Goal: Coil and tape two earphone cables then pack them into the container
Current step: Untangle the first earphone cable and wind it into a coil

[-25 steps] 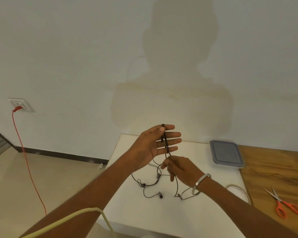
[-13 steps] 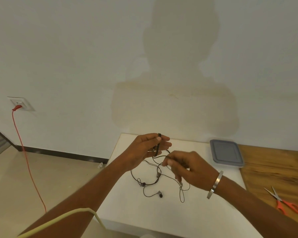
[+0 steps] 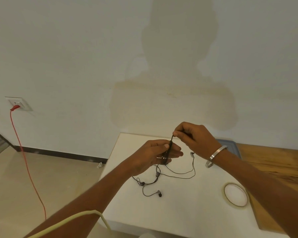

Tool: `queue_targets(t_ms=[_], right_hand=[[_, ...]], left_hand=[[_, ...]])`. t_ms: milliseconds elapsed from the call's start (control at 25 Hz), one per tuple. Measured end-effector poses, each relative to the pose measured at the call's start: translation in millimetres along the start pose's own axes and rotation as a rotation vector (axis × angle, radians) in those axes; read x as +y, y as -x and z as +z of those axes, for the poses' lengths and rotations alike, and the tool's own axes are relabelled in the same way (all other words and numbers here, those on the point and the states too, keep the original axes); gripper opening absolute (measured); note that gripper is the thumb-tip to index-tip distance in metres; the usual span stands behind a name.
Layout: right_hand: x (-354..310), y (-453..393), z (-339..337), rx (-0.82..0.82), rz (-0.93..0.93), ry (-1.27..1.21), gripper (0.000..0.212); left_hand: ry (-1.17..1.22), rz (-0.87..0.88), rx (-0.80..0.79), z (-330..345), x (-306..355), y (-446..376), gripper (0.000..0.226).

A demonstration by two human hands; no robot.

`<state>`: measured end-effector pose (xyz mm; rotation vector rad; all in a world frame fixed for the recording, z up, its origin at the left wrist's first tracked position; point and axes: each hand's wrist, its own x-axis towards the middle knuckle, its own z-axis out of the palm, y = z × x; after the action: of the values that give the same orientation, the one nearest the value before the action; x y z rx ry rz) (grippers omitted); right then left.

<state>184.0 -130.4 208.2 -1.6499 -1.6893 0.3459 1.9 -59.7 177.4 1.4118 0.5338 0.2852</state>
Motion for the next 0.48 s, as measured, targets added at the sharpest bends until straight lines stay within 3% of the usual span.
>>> queue_targets(t_ms=[320,480], right_hand=[[20.5,10.3,26.7,0.021,0.187,-0.246,0.023],[19.4,24.7,39.4,-0.078,0.256,-0.245,0.030]], left_hand=[[0.275,0.172,-0.090,6.7,17.2,0.6,0.032],[0.449,0.207,-0.058,4.7,25.9,2.7,0.031]])
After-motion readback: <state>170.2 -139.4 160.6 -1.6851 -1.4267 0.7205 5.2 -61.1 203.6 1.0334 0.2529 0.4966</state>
